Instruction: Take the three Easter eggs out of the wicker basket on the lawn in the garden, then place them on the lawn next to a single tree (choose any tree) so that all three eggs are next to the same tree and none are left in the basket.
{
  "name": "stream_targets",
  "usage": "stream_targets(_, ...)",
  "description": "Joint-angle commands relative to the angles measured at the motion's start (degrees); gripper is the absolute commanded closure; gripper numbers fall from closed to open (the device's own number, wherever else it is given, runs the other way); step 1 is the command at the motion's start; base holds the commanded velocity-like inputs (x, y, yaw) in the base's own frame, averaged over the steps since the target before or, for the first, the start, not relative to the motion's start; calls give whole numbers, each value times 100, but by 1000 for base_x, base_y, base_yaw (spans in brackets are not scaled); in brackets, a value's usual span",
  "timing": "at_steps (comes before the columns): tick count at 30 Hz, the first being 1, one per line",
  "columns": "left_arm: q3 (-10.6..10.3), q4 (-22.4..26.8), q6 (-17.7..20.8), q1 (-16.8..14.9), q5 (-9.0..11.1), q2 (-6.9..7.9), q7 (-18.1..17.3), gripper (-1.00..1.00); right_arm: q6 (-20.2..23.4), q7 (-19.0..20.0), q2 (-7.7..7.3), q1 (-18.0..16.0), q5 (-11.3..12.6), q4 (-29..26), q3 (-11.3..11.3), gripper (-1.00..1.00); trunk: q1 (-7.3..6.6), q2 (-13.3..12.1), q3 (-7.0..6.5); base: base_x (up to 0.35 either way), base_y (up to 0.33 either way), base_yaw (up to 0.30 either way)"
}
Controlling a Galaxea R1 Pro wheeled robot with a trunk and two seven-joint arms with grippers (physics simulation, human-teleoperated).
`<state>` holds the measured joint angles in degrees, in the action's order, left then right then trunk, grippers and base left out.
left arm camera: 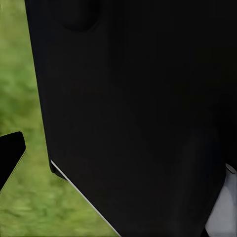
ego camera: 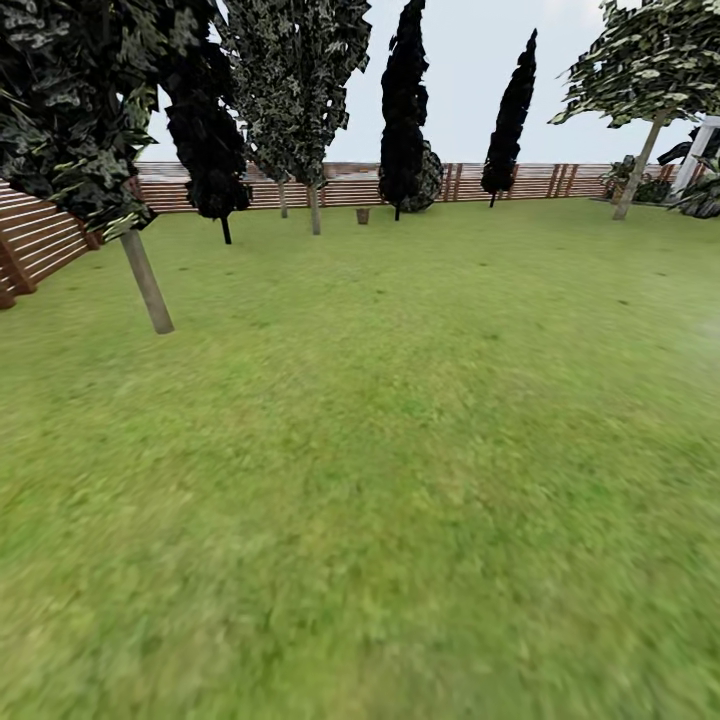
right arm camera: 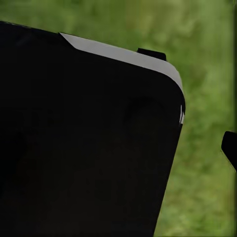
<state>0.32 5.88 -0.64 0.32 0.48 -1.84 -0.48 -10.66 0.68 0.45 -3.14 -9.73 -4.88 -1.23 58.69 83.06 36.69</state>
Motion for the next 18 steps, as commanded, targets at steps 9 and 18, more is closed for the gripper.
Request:
stream_targets(9, 3, 9, -7, 3, 5, 0, -4, -100, -12, 2, -5, -3, -33, 1, -10, -100, 3, 2, 4, 327, 0, 0)
stream_targets(18, 3, 9, -7, 3, 5, 0, -4, -100, -14, 2, -9, -3, -50, -1, -9, -100, 3, 2, 4, 327, 0, 0)
